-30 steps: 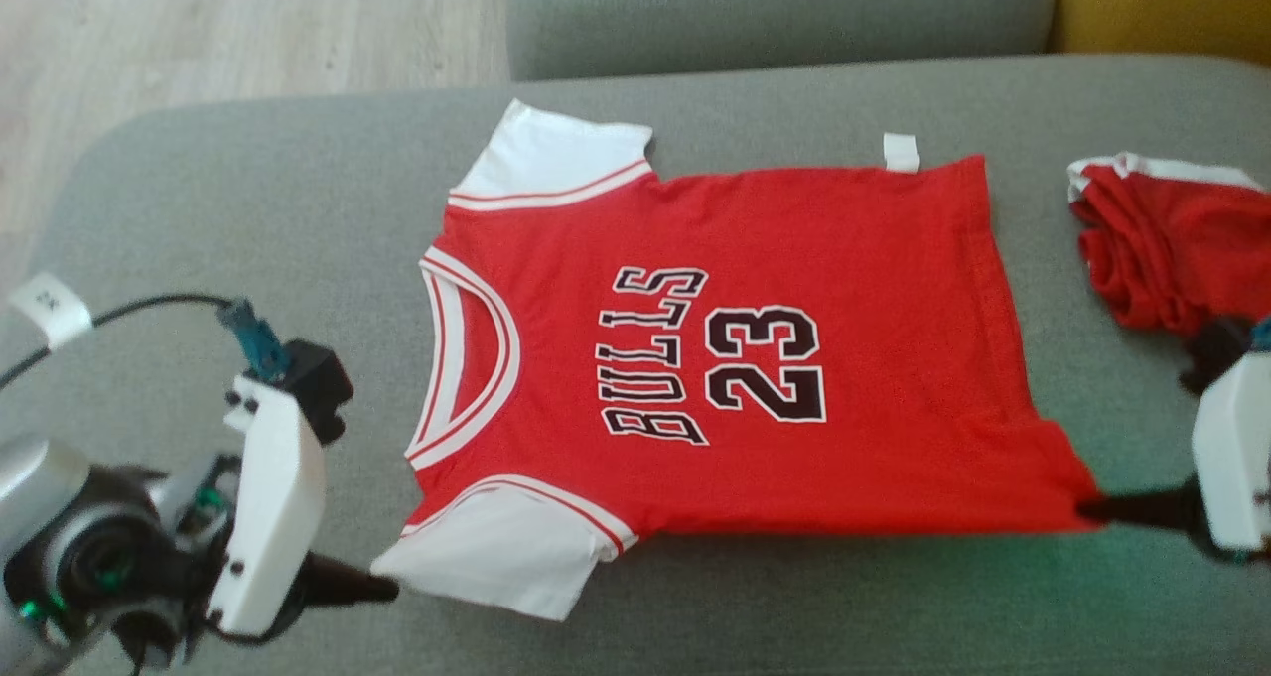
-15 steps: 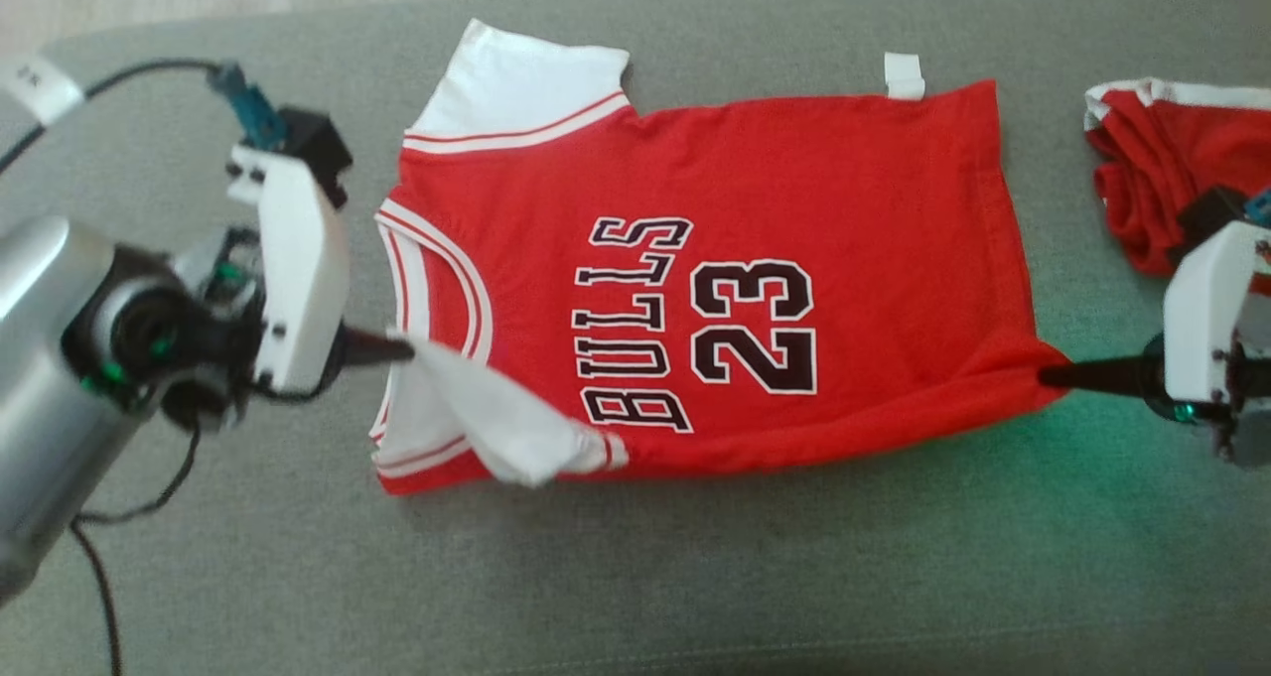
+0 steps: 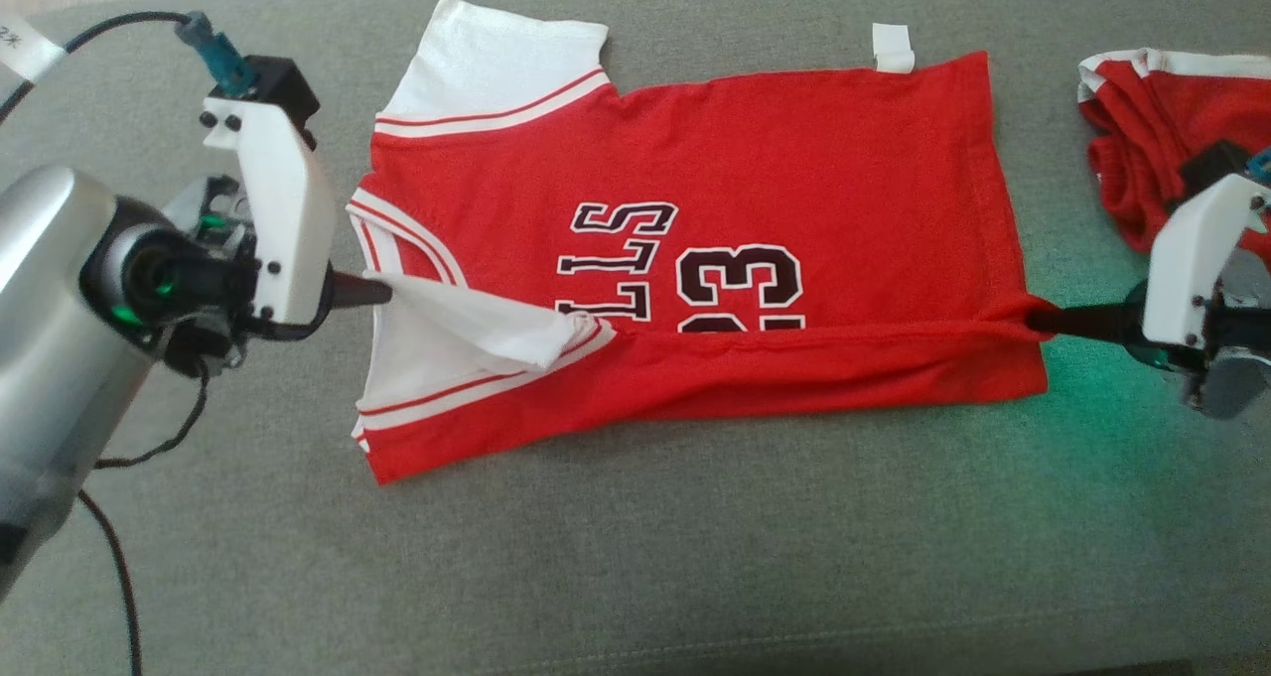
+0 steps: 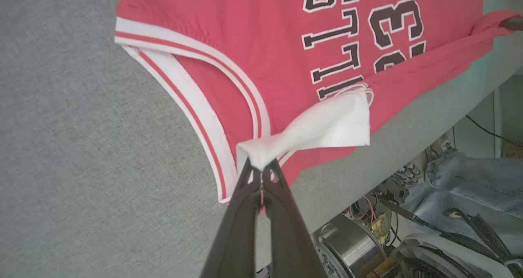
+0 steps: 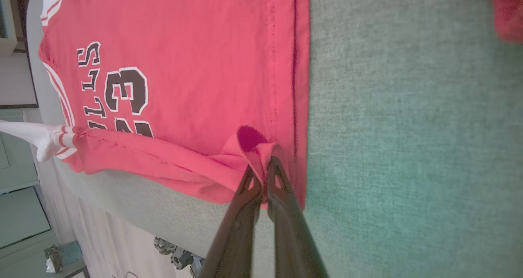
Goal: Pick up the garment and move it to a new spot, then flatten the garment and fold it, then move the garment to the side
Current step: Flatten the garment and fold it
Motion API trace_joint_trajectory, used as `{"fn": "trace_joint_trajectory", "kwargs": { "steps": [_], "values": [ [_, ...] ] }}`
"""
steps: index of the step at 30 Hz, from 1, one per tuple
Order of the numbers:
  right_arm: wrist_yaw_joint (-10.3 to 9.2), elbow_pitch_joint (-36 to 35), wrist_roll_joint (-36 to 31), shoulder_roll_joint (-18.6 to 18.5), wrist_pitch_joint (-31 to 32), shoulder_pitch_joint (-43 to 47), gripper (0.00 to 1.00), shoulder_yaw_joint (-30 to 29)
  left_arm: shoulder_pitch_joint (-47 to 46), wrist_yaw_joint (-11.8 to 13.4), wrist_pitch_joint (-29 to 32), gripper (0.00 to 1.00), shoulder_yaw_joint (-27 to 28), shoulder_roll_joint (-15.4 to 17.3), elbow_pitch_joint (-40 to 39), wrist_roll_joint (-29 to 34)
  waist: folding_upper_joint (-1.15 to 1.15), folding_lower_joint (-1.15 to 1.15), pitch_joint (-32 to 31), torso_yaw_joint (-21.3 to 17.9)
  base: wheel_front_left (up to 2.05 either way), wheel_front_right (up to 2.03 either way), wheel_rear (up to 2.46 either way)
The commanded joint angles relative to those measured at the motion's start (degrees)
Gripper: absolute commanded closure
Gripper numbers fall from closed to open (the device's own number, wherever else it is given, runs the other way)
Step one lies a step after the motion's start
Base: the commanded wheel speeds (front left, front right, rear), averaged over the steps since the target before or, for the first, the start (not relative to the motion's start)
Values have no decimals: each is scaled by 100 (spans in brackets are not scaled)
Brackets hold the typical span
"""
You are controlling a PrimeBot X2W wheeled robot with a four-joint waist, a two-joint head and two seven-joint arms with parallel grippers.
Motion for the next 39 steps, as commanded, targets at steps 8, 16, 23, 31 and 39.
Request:
{"fn": "trace_joint_trajectory", "kwargs": {
  "steps": [8,16,23,31,39],
  "values": [
    [43,273,-172,236,-542,-258,0,-210,-462,-138,-597,0,216,-96,489,372,0,0,-46,-2,0,0,0],
    [43,-442,-533,218,-2742,163,0,-726,-150,-382,-2396,0,241,-97,429,1114,0,0,-528,80,0,0,0],
    [43,-1252,-1467,72,-5592,1372,0,-1305,839,767,-4973,0,504,-4,-353,2183,0,0,-942,155,0,0,0],
    [43,-1274,-2894,619,-6620,2627,0,-2382,2446,2059,-7029,0,933,-58,-1332,2555,0,0,-1097,132,0,0,0],
    [43,-1242,-3895,1557,-6583,3642,0,-3252,3808,2776,-7510,0,1077,-408,-1640,2691,0,0,-1153,99,0,0,0]
  ]
}}
